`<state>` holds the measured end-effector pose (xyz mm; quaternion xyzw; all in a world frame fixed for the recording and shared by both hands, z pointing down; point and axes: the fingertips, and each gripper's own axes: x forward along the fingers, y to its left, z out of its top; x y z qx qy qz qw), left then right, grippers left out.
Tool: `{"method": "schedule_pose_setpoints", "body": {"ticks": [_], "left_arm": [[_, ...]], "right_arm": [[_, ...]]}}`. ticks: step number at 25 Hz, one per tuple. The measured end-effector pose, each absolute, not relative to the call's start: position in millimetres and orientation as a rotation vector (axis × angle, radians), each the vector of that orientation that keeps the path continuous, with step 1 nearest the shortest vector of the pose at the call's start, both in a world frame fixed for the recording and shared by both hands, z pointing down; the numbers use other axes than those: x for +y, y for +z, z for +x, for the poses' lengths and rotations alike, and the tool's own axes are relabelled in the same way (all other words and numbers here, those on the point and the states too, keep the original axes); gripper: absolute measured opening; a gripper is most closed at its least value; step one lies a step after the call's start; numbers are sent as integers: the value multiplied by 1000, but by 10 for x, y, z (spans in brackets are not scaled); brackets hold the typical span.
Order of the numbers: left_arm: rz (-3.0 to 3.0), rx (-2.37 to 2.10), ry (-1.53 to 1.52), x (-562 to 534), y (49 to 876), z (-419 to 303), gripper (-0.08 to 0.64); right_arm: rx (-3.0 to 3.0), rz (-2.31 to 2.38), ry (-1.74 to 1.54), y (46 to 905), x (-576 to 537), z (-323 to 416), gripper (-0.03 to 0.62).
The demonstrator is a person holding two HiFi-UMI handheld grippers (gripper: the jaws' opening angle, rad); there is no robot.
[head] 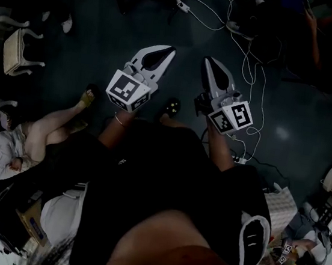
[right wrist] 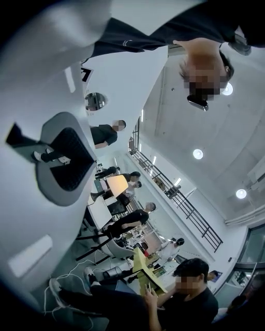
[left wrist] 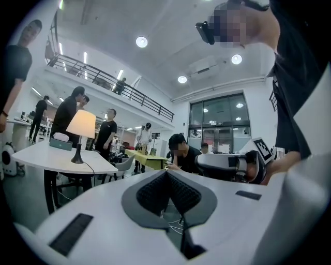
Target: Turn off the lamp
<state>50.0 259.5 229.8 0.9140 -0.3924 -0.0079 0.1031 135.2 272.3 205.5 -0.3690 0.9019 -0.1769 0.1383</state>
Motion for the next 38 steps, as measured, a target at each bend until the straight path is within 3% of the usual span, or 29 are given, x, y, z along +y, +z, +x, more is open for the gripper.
{"method": "schedule_pose_setpoints", "body": {"ticks": [38], "left_arm": [[2653,-1325,5,1898,2263,253,8]], "right_arm": [[2673,-940,-488,2046,1978,1192,0]]}}
